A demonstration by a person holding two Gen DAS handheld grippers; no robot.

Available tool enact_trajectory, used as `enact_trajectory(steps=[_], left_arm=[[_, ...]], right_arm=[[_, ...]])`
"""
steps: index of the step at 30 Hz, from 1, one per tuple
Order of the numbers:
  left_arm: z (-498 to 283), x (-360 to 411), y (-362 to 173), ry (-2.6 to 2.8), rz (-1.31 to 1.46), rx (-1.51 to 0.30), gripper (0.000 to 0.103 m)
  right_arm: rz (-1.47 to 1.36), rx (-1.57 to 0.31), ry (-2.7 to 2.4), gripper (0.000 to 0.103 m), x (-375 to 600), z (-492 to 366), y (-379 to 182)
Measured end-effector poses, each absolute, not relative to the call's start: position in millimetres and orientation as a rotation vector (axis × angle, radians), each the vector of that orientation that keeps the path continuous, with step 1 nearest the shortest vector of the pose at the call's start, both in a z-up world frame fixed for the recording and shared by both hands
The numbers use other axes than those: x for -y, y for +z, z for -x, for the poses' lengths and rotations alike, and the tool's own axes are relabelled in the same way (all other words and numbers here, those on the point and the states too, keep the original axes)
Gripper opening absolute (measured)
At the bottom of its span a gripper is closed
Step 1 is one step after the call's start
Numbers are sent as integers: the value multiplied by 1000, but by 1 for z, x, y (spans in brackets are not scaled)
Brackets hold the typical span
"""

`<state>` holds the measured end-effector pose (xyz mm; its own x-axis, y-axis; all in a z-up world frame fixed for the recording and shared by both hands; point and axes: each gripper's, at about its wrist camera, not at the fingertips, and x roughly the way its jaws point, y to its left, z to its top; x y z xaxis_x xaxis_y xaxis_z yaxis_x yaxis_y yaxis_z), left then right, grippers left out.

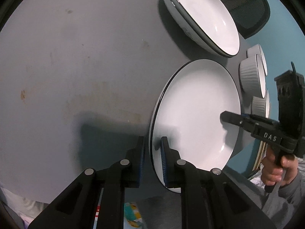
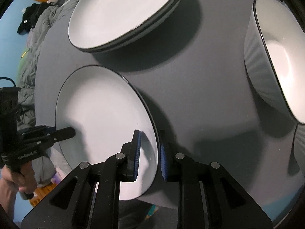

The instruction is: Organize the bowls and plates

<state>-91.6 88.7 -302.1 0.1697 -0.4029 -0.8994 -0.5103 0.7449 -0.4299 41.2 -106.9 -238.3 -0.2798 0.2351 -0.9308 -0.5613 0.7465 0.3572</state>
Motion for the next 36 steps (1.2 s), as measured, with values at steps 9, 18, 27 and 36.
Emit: enact_trajectory(steps=[9,18,27,36], left_arm=[[92,-86,-302,101,807,-1438,15],[86,-79,-287,122,758,-1441,15],[72,-87,-258,118,749,-1413,15],[39,-104,-237,133,716,-1381,15]], right_arm=[[258,-1691,834,16,118,-52,-239],[218,-1732,831,15,120,-53,-234],[203,-1705,839,16,123,-64,-203],[198,-1667,847,15,109,-91,-191]])
